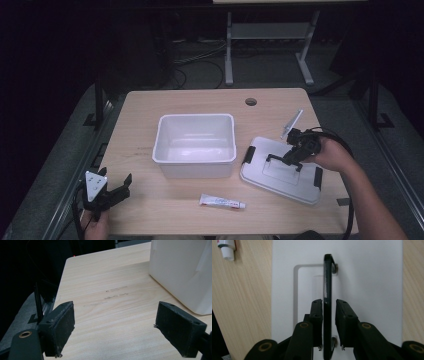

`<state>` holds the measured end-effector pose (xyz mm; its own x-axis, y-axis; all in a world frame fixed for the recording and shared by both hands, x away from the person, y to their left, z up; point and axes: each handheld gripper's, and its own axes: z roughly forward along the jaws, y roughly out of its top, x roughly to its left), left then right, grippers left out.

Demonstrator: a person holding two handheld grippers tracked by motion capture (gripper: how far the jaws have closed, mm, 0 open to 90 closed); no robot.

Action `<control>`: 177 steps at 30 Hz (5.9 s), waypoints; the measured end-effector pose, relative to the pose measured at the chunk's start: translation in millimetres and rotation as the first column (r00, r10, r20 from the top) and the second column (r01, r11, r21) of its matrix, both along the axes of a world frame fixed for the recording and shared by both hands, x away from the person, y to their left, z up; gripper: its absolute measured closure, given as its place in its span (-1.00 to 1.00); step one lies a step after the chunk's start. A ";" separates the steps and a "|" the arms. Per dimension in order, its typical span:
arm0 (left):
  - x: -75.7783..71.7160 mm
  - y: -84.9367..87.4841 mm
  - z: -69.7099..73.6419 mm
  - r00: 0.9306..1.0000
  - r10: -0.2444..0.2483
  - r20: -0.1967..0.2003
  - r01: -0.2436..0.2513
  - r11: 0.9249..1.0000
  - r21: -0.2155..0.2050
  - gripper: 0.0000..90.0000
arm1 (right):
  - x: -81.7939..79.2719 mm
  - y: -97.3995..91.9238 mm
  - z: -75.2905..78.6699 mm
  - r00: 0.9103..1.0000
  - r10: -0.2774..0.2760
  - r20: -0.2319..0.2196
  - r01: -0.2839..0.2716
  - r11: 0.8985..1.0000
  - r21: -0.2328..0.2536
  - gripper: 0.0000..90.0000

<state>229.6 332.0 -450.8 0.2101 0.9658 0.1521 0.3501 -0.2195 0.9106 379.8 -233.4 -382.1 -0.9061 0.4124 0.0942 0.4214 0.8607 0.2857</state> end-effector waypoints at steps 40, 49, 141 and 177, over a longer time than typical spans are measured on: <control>-0.4 -0.9 0.5 1.000 -0.011 0.005 0.011 1.000 -0.001 -0.67 | -48.0 54.8 12.6 0.987 0.158 0.027 -0.158 0.987 0.005 0.50; -0.7 -0.5 0.7 1.000 -0.010 0.006 0.010 1.000 -0.001 -0.67 | -55.3 66.1 5.5 0.984 0.179 0.018 -0.180 0.984 0.016 0.45; -1.3 1.8 1.1 1.000 -0.002 0.012 0.002 1.000 -0.004 -0.67 | -89.5 179.4 -42.2 0.927 0.375 -0.036 -0.375 0.927 -0.009 0.11; -1.6 2.2 1.3 1.000 0.001 0.017 -0.001 1.000 -0.003 -0.67 | -89.3 192.9 -51.6 0.916 0.400 -0.028 -0.401 0.914 -0.066 0.47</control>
